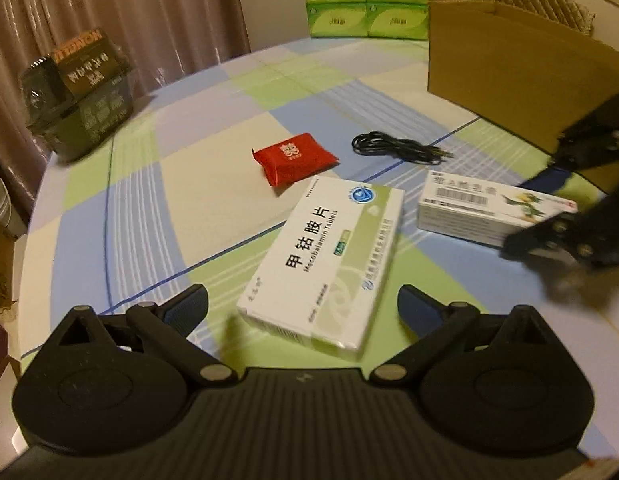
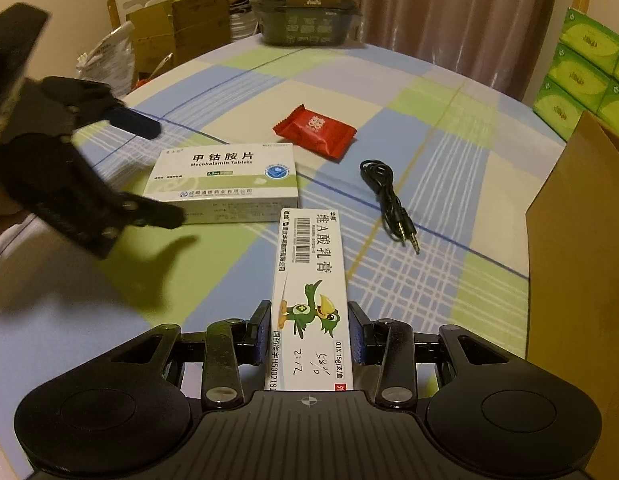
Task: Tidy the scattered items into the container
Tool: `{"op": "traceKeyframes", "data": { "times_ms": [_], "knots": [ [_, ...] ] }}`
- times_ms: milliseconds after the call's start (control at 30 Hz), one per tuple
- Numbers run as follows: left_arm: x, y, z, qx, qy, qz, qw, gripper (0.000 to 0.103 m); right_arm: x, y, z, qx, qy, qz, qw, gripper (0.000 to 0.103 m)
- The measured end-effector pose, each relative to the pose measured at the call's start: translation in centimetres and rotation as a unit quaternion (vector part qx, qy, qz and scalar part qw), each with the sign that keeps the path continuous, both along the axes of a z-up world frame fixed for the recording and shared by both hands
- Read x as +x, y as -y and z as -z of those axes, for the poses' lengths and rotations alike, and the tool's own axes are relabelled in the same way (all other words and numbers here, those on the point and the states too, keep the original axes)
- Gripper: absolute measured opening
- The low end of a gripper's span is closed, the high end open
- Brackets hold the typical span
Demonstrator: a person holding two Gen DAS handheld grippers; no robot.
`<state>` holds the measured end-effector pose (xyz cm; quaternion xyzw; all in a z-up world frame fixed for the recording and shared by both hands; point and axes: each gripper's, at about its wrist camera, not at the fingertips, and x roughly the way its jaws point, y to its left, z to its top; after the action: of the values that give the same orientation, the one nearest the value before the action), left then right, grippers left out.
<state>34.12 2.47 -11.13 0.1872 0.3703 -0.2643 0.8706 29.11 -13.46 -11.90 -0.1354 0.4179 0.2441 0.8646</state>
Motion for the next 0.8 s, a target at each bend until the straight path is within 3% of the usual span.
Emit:
{"op": "traceKeyframes", "data": {
  "times_ms": [200,367,433,467,500,533,800],
  "knots": [
    [1.1,0.8,0.7,0.004,-0.026,0.009,0.9996,0.078,0.1,0.2,-0.1,0.005,-0.002,0.004,1.000,0.036],
    [-1.7,1.4,0.1,0.001,-0.059,0.005,0.9982,0.068,-0.3,0.7,-0.2,0.005,-0.003,0.014,1.000,0.036],
    [-3.0,1.6,-0.2,-0.002,-0.073,-0.002,0.9973,0.069,-0.5,1.0,-0.2,0.005,-0.003,0.019,1.000,0.036],
    [-3.3,1.6,-0.3,-0.006,-0.079,-0.010,0.9968,0.073,-0.6,1.0,-0.2,0.005,-0.004,0.022,1.000,0.036],
    [-3.5,1.6,-0.5,-0.011,-0.083,-0.021,0.9963,0.086,-0.7,1.1,-0.2,0.004,-0.004,0.023,1.000,0.036],
    [-3.7,1.7,-0.6,-0.011,-0.079,-0.032,0.9963,0.090,-0.8,1.2,-0.2,0.004,-0.004,0.025,1.000,0.036],
    [-0.8,3.0,-0.3,-0.018,-0.081,-0.081,0.9932,0.088,-1.0,1.3,-0.1,0.007,-0.006,0.031,0.999,0.036]
  ]
}}
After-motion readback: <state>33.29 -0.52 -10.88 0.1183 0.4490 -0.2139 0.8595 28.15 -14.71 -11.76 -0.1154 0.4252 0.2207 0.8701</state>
